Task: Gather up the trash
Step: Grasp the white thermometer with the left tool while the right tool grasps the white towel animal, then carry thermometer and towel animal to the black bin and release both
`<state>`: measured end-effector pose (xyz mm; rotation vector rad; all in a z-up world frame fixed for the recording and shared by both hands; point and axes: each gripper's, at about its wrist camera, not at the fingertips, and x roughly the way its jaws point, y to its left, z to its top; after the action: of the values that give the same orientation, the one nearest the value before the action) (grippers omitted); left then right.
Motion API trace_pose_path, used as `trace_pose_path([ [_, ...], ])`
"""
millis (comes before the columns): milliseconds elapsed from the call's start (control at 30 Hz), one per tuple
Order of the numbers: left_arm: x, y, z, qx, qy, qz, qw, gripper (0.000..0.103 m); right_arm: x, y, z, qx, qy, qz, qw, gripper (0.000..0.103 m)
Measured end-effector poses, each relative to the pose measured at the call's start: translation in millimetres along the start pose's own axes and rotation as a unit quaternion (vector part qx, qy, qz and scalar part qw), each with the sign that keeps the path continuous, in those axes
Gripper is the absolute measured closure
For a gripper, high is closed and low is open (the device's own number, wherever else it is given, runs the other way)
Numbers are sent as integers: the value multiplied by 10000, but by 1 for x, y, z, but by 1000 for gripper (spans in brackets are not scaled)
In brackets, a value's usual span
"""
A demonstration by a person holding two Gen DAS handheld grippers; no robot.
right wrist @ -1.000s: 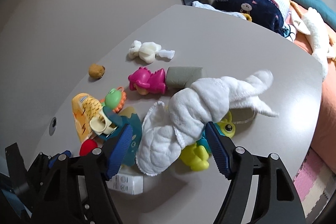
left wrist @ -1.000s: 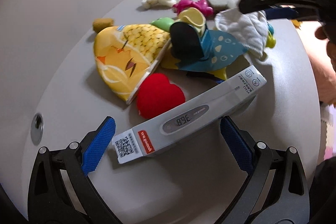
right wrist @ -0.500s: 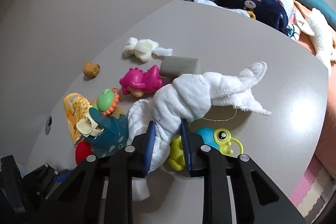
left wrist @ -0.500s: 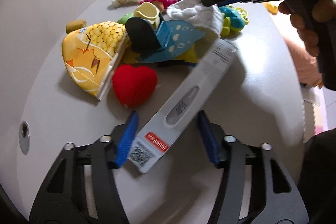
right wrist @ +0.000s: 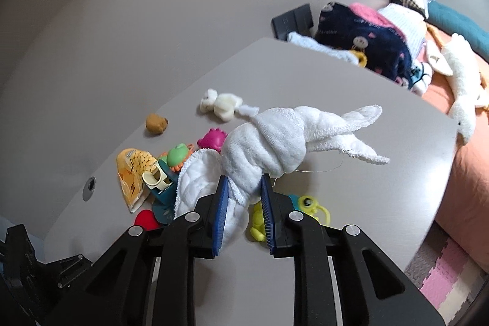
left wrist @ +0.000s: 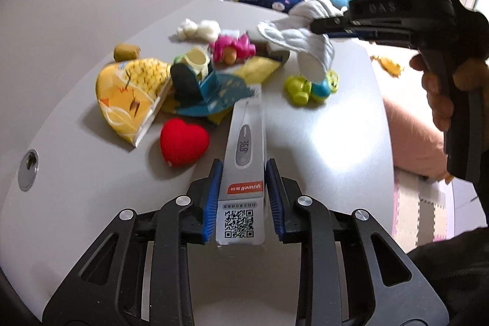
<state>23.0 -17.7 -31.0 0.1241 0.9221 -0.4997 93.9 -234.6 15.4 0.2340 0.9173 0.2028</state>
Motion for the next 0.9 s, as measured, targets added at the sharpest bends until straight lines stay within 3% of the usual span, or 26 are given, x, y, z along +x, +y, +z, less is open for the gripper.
trace_pose_path([
  [400, -32, -35, 24, 140, -677, 29, 9976, 77, -61, -32, -6, 179, -491, -167, 9985, 80],
  [900, -32, -112, 50, 927, -764, -470, 9916, 77, -128, -94, -31, 685, -932, -583, 9916, 80],
])
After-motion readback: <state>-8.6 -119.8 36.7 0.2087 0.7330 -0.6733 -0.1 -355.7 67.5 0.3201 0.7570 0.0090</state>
